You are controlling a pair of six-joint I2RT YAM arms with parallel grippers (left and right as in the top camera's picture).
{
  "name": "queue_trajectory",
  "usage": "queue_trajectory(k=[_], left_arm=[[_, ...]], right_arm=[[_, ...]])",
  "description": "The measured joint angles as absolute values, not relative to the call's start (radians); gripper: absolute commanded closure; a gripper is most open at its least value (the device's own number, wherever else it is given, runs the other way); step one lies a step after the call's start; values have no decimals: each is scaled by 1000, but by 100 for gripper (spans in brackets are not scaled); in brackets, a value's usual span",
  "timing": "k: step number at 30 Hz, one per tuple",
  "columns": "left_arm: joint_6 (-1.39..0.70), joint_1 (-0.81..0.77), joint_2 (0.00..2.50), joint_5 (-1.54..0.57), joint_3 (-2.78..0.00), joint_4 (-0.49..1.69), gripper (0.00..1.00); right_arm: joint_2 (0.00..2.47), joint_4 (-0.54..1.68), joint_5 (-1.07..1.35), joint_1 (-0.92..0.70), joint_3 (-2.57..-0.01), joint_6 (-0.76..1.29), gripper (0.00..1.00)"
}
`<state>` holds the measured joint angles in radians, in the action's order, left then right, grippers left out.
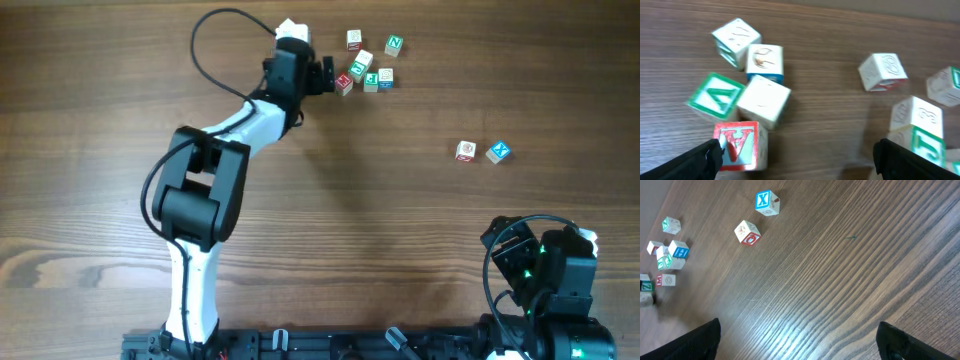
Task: Form a circle
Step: 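Move left gripper back to pile and grasp red M block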
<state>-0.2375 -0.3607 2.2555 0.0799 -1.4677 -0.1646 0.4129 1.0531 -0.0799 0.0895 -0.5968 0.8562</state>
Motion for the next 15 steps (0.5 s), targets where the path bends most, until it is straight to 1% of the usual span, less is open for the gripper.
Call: queue_trajectory(k=[3, 10, 15], left_arm=[[-237, -371, 2253, 63, -1468, -161, 0], [-207, -476, 2211, 51, -1467, -117, 0], [-194, -459, 2208, 52, -1467, -101, 0]], right_arm=[[413, 1053, -80, 89, -597, 856, 0], [413, 1053, -80, 89, -597, 856, 0], [413, 1053, -80, 89, -597, 856, 0]])
